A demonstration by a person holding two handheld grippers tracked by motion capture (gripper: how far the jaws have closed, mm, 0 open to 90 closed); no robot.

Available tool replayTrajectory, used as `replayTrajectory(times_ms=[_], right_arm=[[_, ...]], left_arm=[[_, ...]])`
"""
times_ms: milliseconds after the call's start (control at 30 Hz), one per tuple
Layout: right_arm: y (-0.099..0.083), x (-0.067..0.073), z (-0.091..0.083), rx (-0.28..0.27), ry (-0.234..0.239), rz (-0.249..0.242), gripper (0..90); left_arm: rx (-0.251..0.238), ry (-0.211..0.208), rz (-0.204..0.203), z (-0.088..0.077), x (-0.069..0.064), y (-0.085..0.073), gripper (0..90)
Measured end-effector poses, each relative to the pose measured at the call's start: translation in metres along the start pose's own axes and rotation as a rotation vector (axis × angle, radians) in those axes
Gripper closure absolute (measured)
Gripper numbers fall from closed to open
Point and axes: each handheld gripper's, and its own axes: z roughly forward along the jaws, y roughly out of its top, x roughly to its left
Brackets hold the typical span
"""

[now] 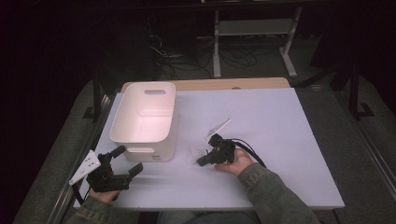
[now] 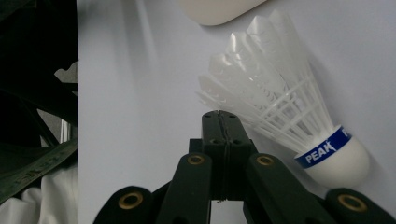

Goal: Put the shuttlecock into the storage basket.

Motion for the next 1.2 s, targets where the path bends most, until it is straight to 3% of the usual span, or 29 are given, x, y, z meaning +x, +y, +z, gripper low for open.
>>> replayTrajectory(times_ms=[533,633,1000,1200], right_arm=[[0.010,-0.012,0.006,-0.021,-0.033,-0.009,88.6],[0.010,-0.012,0.004,-0.021,-0.031,0.019,88.6],[0.013,-0.018,0.002,-0.030,-0.042,0.031,88.6],[0.017,-0.021,0.003,-0.031,-0.060,0.014,88.6]], left_arm=[[0.000,0.000,0.001,0.000,0.000,0.000,0.0],[0.002,0.000,0.006,0.000,0.000,0.000,0.0],[-0.002,0.002,-0.001,0.000,0.000,0.000,0.0],[0.000,0.004,-0.003,0.000,0.000,0.000,0.0]])
